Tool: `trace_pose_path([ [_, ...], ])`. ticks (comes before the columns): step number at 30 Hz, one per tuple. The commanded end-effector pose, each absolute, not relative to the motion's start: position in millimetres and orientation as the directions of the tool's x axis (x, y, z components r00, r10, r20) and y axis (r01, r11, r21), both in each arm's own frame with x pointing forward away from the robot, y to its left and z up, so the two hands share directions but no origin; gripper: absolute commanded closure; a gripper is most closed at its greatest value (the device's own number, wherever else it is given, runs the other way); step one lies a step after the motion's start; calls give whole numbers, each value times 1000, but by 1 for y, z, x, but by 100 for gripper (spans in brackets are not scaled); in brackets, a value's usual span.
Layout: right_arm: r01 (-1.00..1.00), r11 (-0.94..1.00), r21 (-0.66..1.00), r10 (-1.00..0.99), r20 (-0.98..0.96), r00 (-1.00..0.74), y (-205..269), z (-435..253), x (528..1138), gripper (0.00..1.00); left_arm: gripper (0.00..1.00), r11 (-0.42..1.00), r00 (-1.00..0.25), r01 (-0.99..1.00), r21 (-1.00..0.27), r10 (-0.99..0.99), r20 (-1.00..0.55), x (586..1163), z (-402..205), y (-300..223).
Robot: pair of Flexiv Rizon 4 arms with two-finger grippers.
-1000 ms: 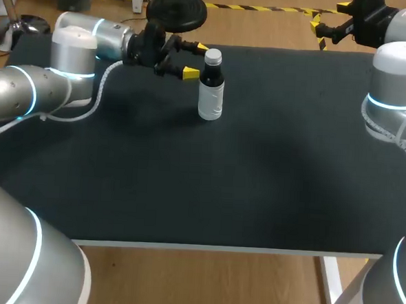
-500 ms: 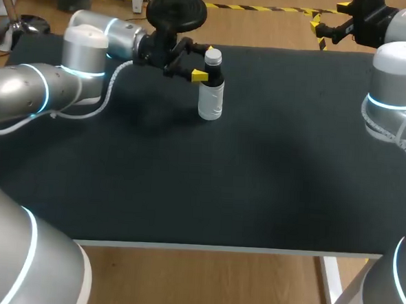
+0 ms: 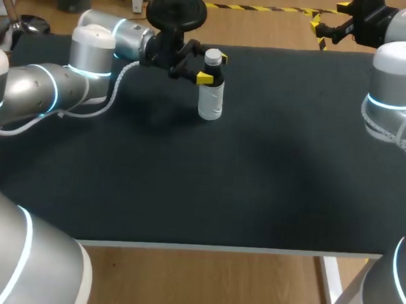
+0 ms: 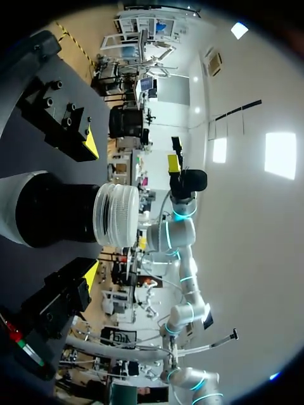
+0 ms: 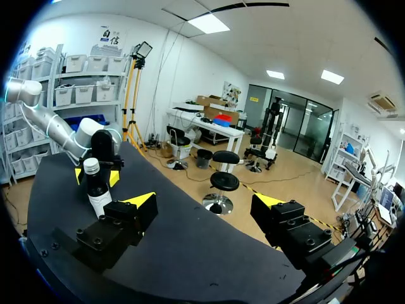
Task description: Unscrew the bottle cap
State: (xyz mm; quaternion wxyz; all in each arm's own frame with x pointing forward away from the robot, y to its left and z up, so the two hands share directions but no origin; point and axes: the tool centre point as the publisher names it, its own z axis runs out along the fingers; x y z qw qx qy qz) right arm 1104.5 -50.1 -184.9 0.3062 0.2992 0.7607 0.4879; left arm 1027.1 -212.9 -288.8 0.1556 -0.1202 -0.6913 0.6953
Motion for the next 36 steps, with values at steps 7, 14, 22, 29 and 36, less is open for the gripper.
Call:
trace_pose_path([
  [7,156,345,926,754,-174,-633,-50,-185,1104,0,50,7,-878,-44,-999,478,42,1033,-291,-217],
  [14,156,345,926,754,-174,-633,-50,-185,1104,0,100,7,-875,-38,-999,483,37,1033,-291,-217],
  [22,156,345,926,754,-174,-633,-50,-185,1104,0,100,-1,-880,-23,-1000,475,19,1035,-286,-210],
  [29,156,345,926,754,-174,-633,-50,-185,1104,0,100,-11,-891,-4,-1000,455,-1,1038,-281,-201],
  [36,156,345,926,754,-174,-633,-50,-185,1104,0,100,-11,-895,-5,-1000,446,0,1041,-283,-198],
])
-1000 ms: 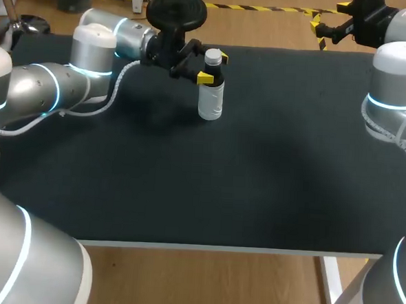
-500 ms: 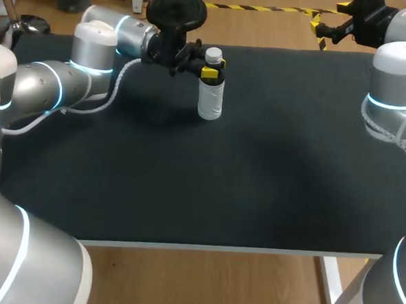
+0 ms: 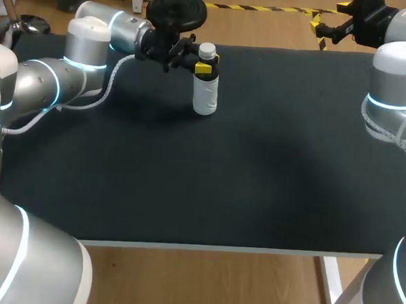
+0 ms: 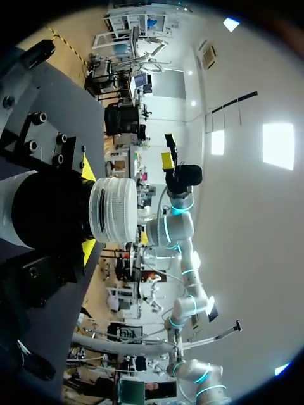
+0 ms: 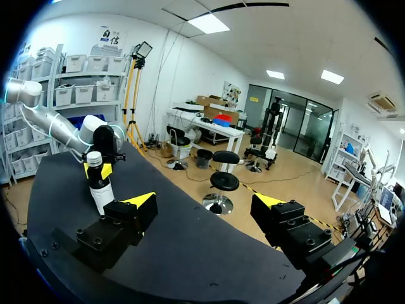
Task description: Unscrew the bottle cap
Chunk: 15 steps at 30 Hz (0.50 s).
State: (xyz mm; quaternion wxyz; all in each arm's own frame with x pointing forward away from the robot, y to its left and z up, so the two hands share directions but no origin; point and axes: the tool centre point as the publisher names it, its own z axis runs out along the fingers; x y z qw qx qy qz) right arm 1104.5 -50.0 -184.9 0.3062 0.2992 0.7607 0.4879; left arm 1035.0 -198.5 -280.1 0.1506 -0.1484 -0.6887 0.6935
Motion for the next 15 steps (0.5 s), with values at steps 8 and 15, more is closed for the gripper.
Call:
trace_pose_path([
  [8,156,345,926,754,-174,-633,-50,-185,1104,0,100,-8,-899,-1,-1000,438,-2,1042,-286,-196],
  [15,156,345,926,754,-174,-633,-50,-185,1104,0,100,-16,-903,-1,-1000,430,-6,1042,-286,-193],
])
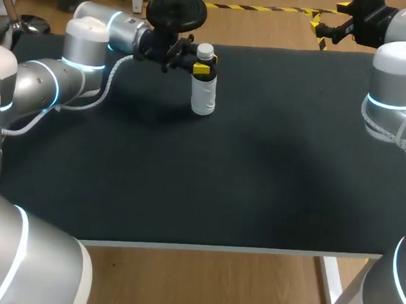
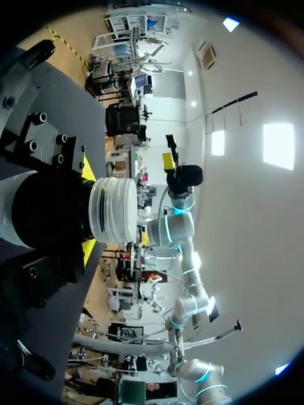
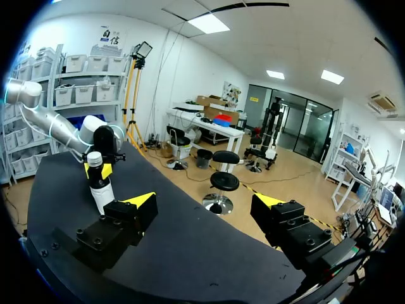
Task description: Unscrew the bottle cap
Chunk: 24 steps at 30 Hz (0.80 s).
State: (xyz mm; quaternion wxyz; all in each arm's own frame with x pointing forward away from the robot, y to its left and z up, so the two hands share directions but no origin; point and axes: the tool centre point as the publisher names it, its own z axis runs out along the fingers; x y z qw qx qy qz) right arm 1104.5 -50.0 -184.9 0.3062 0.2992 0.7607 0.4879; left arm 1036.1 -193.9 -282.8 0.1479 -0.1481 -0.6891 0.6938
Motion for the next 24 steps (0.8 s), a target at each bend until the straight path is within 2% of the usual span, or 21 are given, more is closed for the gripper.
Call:
trace_pose_path([
  [1,156,345,926,754,-174,-633,-50,-185,1104,0,100,-18,-903,-1,-1000,430,-6,1042,-286,-193],
  [24,156,345,926,754,-174,-633,-50,-185,1104,0,100,-17,-905,1,-1000,425,-8,1042,-287,-191],
])
